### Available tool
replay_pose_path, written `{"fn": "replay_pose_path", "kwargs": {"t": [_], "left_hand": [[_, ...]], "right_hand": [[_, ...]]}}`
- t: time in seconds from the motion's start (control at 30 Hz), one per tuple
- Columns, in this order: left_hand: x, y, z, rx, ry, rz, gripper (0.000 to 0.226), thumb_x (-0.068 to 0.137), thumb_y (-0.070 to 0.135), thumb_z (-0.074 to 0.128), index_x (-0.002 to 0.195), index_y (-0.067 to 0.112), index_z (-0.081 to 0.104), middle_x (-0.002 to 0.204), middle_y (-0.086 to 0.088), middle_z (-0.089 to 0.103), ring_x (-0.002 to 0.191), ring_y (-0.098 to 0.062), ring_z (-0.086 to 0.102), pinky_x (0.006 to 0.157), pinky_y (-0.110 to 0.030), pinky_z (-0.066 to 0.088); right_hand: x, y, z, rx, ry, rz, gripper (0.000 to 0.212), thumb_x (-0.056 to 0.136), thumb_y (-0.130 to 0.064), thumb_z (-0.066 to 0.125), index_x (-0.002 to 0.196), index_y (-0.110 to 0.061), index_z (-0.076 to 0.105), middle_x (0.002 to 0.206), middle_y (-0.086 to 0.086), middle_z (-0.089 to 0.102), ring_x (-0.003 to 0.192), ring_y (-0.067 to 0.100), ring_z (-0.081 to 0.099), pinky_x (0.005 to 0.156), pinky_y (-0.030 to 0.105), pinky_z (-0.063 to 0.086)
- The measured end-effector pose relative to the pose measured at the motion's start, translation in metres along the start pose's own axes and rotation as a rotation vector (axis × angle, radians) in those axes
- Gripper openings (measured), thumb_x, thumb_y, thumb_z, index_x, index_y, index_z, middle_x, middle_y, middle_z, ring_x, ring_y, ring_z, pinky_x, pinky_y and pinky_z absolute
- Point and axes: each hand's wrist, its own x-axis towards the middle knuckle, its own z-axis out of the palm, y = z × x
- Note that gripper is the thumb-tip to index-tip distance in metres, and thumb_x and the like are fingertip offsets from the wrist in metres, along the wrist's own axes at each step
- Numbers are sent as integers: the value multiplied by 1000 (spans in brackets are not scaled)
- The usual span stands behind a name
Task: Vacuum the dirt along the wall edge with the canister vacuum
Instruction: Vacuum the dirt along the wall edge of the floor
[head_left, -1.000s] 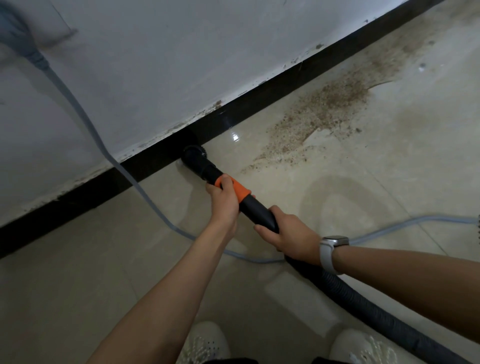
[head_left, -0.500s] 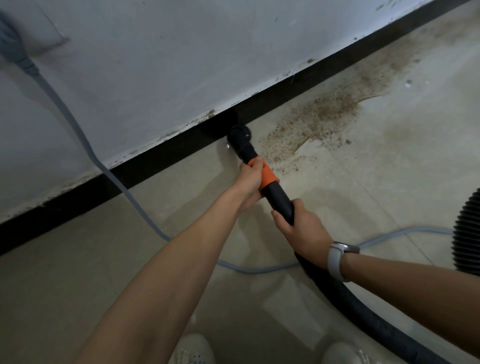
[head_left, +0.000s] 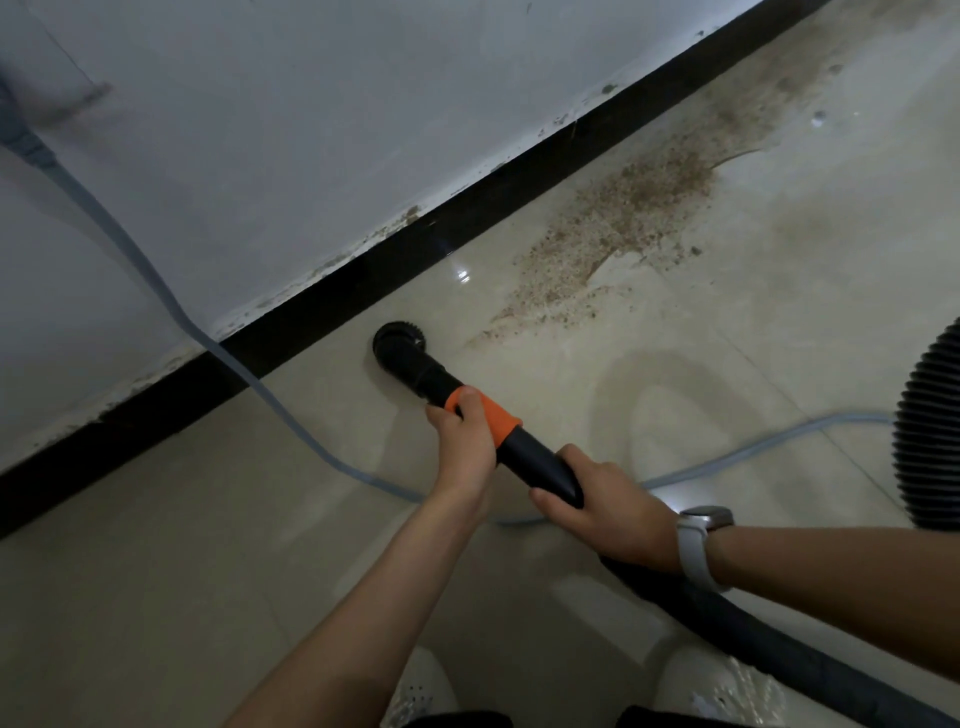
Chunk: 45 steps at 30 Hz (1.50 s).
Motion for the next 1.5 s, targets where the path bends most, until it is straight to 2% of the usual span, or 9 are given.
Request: {"fn": "replay_pose_path", "kwargs": {"t": [0.13, 0.23, 0.43, 0.67, 0.9, 1.0, 1.17, 1.37, 1.5], "left_hand": [[4, 3, 29, 36, -91, -38, 46, 102, 28, 35, 140, 6, 20, 91, -7, 53, 93, -33, 63, 91, -50, 51], [5, 6, 56, 99, -135, -76, 47, 102, 29, 35, 141, 8, 19, 114, -15, 52, 109, -38, 58, 93, -53, 49], [1, 16, 109, 99, -227, -171, 49, 103, 28, 33, 144, 12, 12, 133, -19, 46, 115, -36, 55, 88, -51, 51], [-4, 20, 96, 239, -97, -86, 49, 102, 30, 31, 144, 11, 14, 117, -15, 52, 108, -36, 58, 94, -52, 49], [-33, -22, 47, 184, 96, -33, 48, 101, 31, 32, 142, 10, 19, 108, -16, 56, 102, -36, 60, 93, -52, 49], [-34, -29, 44, 183, 87, -17, 48, 101, 31, 32, 142, 10, 17, 103, -14, 59, 103, -37, 61, 93, -51, 49], [-26, -28, 74, 213, 15, -10, 55, 101, 30, 31, 146, 8, 7, 127, -24, 51, 111, -38, 56, 98, -51, 46], [-30, -23, 121, 251, -136, 1, 58, 101, 30, 33, 146, 6, 5, 134, -23, 45, 118, -39, 51, 100, -50, 44], [-32, -15, 139, 260, -233, -53, 60, 102, 32, 33, 148, 10, 1, 137, -20, 43, 121, -39, 50, 101, -51, 43]], "right_hand": [[-4, 11, -16, 51, 44, 72, 30, 91, -42, 54, 94, -16, 40, 71, 4, 55, 62, 23, 55, 58, 33, 41], [-8, 25, -28, 96, 101, 123, 31, 91, -41, 55, 97, -13, 43, 75, 9, 58, 63, 26, 57, 61, 36, 47], [-14, 52, -53, 140, 202, 182, 30, 91, -41, 55, 95, -13, 44, 71, 6, 57, 61, 26, 60, 57, 34, 47], [-12, 37, -50, 206, 122, 100, 33, 92, -39, 55, 102, -10, 45, 79, 12, 60, 65, 28, 61, 63, 40, 49], [-28, 40, -22, 57, -60, 10, 28, 91, -42, 55, 93, -19, 40, 69, -5, 50, 64, 18, 53, 58, 30, 38], [-31, 43, -21, 60, -68, 6, 27, 91, -41, 54, 94, -19, 40, 68, -7, 50, 59, 14, 52, 56, 28, 38], [-31, 54, -40, 98, -23, 81, 31, 92, -41, 54, 99, -12, 44, 74, 3, 54, 62, 19, 54, 62, 34, 46], [-36, 78, -55, 164, 157, 194, 31, 92, -39, 55, 95, -9, 47, 72, 8, 57, 64, 26, 59, 60, 34, 48], [-38, 86, -58, 220, 266, 233, 27, 90, -40, 57, 83, -18, 43, 71, 7, 58, 66, 29, 62, 61, 37, 48]]}}
